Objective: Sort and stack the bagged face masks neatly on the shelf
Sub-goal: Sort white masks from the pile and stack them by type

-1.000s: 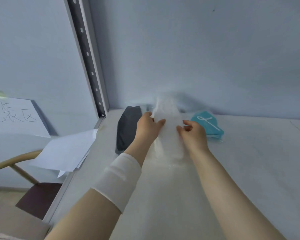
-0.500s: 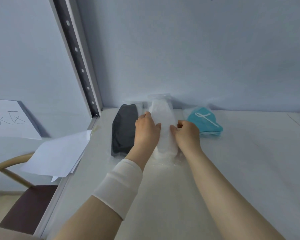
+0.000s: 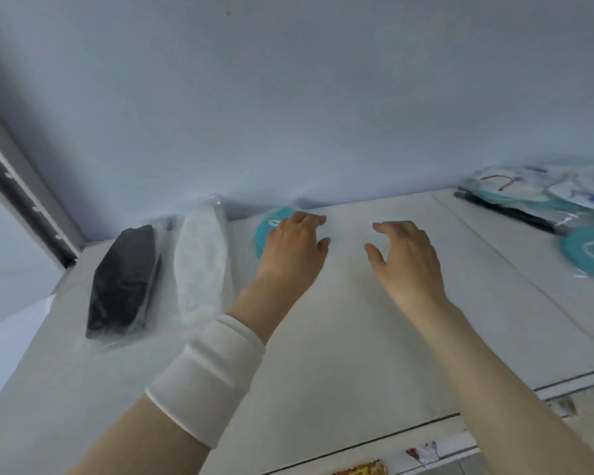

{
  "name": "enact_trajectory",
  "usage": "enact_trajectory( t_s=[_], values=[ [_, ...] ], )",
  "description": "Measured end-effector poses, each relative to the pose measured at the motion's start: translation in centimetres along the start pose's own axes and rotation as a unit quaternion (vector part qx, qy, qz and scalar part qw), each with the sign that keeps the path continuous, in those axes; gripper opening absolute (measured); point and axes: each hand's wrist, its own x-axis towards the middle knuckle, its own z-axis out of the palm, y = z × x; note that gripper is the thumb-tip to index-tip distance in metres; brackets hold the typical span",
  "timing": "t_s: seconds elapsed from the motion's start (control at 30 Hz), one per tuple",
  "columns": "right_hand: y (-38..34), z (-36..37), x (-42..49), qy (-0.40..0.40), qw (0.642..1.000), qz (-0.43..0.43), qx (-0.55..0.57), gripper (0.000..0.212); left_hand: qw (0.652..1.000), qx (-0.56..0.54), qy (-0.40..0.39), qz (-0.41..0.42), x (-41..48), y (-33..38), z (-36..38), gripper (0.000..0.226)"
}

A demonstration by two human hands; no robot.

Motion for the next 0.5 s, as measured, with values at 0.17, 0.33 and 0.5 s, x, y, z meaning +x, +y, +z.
enact_trajectory(
  t_s=[0.17, 0.33, 0.5],
  values=[
    [13.6, -7.4, -1.9, 0.028, 0.998, 0.044, -0.037, 0.042, 0.995, 0.001, -0.055, 0.083, 0.6, 13.0, 7.9, 0.043],
    [28.3, -14.1, -4.1, 0.045, 0.991, 0.111, -0.066, 0.041, 0.982, 0.004, -0.103, 0.157, 0.3, 27.3, 16.1, 0.044],
    [38.1, -18.0, -5.9, 0.044, 0.981, 0.185, -0.042, 0.044, 0.975, 0.02, -0.128, 0.18, 1.2, 36.2, 21.6, 0.043]
  ],
)
